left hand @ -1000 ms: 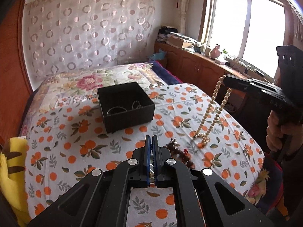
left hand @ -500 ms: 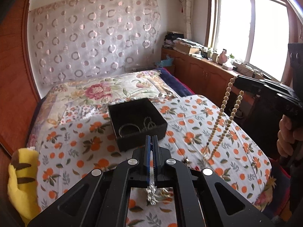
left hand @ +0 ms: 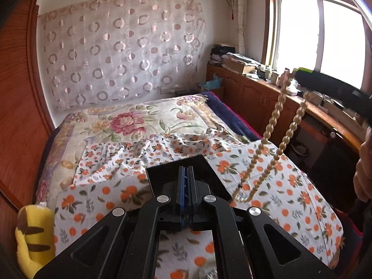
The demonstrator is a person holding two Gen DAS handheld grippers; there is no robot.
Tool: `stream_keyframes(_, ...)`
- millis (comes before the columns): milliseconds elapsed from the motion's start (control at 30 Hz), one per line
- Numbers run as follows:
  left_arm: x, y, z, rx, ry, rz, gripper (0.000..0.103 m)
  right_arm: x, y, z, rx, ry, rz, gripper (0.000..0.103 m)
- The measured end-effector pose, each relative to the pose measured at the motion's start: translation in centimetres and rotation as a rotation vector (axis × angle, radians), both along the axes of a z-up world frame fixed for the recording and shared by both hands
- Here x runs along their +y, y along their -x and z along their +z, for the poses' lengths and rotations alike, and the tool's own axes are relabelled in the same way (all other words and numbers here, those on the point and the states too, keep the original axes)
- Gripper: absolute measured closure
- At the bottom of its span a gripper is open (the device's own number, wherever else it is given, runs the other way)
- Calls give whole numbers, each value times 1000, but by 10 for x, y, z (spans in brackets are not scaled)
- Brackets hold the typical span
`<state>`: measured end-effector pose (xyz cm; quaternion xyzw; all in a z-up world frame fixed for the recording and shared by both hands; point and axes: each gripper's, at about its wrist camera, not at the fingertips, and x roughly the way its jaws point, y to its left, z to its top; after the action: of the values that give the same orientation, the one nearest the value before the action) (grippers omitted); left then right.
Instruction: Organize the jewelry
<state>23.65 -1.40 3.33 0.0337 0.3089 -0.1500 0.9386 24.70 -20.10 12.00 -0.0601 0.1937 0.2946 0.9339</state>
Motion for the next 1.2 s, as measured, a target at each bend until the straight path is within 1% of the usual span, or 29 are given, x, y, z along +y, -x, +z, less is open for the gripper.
stream_keyframes(167,3,-36,-12,26,2,9,102,6,-33,4,6,-9,13,94)
stream_keyframes(300,6,-62,-28,56,17,12,102,11,-60,-2,26,-7,28,94)
stream_keyframes(400,8,-74,-40,77,31,8,102,18,-74,-13,48,7,42,94)
stream_keyframes(500,11,-81,-49,93,45,18,102,26,-89,-35,83,28,47,94)
stream_keyframes(567,13,-83,-52,94,41,25,101,29,-96,-48,105,39,45,94)
stream_keyframes(733,22,-79,-57,102,48,40,97,39,-107,-83,163,72,45,94)
stream_keyframes(833,23,-71,-58,92,27,47,93,43,-108,-94,185,79,46,94)
stream_keyframes(900,24,-61,-59,85,20,49,86,44,-104,-98,183,77,47,93)
stream_keyframes(933,25,-57,-59,84,20,49,86,43,-102,-99,183,74,47,92)
stream_keyframes(1000,26,-43,-61,85,9,50,85,41,-97,-102,189,68,43,86)
stream_keyframes(1100,28,-26,-62,82,1,49,85,37,-87,-104,188,72,35,86)
stream_keyframes(1200,32,-5,-65,85,10,51,84,28,-68,-110,197,62,28,86)
